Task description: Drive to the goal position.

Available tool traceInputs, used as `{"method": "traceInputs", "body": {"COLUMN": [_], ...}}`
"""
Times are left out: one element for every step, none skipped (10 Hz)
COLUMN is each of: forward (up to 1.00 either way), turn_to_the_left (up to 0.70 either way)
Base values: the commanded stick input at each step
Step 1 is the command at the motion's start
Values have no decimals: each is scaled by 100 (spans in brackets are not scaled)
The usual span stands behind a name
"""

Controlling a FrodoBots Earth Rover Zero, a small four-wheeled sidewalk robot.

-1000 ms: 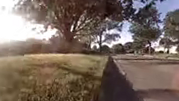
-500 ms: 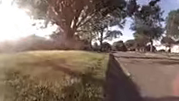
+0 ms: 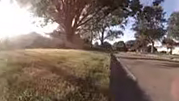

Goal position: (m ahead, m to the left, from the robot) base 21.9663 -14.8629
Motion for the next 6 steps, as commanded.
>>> {"method": "traceInputs", "body": {"forward": [79,77,77,77,77,77], "turn_to_the_left": [0,0,0,0,0,0]}}
